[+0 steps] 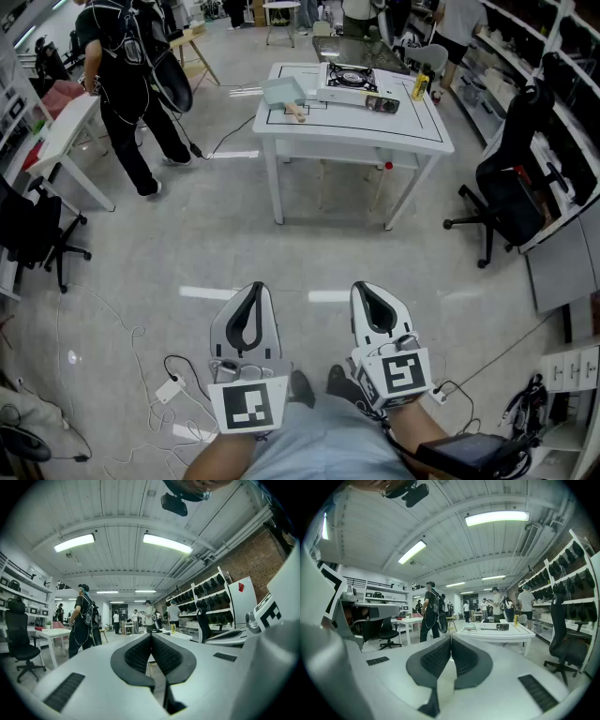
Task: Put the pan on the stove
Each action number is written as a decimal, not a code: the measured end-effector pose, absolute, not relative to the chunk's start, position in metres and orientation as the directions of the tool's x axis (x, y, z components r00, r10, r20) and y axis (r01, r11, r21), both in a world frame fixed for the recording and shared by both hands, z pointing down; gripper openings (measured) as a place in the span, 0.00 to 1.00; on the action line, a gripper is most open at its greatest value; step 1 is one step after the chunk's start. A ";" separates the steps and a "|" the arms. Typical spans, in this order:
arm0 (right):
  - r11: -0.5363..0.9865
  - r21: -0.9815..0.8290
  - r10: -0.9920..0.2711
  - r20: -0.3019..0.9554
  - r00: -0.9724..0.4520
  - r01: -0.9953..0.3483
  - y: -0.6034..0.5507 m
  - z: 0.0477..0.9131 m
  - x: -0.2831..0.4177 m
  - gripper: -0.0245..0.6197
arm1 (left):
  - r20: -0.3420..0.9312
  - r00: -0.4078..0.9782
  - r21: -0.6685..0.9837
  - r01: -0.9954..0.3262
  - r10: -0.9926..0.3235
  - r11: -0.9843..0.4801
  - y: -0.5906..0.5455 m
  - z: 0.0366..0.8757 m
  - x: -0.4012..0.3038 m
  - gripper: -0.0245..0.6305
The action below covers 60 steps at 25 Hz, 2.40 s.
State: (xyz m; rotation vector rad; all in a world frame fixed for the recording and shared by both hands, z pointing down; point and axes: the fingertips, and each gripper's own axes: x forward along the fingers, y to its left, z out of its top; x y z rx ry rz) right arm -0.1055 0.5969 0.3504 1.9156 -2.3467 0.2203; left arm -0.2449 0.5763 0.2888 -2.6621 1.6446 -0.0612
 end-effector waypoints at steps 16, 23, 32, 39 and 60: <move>0.187 -0.095 -0.970 0.138 -0.199 -0.978 0.591 0.336 -0.111 0.12 | 0.019 0.450 -0.031 -0.892 -0.893 -0.450 0.574 0.285 -0.257 0.07; 0.140 -0.106 -0.974 0.165 -0.157 -0.984 0.558 0.351 -0.078 0.12 | 0.067 0.461 -0.033 -0.886 -0.885 -0.463 0.542 0.309 -0.236 0.07; 0.152 -0.173 -0.956 0.223 -0.189 -0.973 0.463 0.386 -0.050 0.12 | 0.149 0.447 -0.049 -0.887 -0.882 -0.459 0.445 0.332 -0.203 0.07; 0.162 -0.213 -0.946 0.245 -0.213 -0.963 0.377 0.398 -0.019 0.12 | 0.178 0.443 -0.071 -0.885 -0.879 -0.460 0.360 0.335 -0.164 0.07; 0.274 -0.206 -0.938 0.157 -0.308 -0.939 0.253 0.356 0.011 0.12 | 0.076 0.348 -0.099 -0.930 -0.934 -0.354 0.258 0.286 -0.143 0.07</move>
